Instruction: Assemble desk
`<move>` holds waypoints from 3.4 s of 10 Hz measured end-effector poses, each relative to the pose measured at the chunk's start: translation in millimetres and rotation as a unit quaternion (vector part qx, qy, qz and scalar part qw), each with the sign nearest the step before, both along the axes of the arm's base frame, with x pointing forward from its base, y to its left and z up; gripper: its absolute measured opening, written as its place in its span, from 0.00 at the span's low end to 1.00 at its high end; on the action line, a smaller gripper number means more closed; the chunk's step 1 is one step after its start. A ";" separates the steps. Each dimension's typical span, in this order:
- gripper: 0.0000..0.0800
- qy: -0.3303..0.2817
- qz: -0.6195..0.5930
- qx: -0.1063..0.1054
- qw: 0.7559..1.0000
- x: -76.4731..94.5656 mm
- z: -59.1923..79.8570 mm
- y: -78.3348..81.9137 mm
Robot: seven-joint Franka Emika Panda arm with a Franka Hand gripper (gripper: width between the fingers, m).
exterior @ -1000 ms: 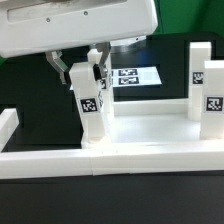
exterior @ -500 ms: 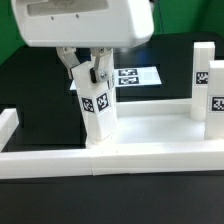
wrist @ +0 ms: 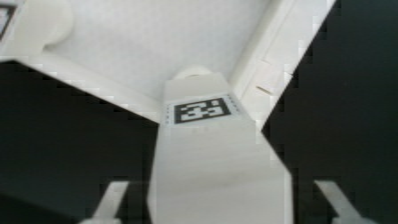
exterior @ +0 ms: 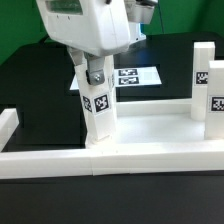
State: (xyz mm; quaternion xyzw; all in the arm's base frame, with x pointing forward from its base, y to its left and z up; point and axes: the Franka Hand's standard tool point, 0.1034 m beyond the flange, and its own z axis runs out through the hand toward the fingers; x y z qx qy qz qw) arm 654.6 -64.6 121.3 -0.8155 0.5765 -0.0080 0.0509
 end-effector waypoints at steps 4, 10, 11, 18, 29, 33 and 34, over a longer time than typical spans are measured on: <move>0.45 0.005 -0.019 0.002 1.000 0.0 -0.9 8.1; 0.81 -0.032 0.335 -0.039 0.941 -16.4 -1.1 4.6; 0.81 -0.034 0.373 -0.042 0.926 -16.2 -1.7 4.5; 0.81 -0.039 0.672 -0.078 0.735 -11.8 -8.2 9.7; 0.36 -0.027 0.220 -0.020 0.975 -11.1 -12.3 1.9; 0.36 -0.016 0.114 -0.009 0.993 -10.9 -13.0 4.0; 0.36 -0.012 0.055 -0.003 0.998 -10.8 -13.2 5.2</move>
Offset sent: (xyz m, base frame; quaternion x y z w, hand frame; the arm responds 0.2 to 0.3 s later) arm 0.0000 0.0000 0.0000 0.0000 0.0000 0.0000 1.0000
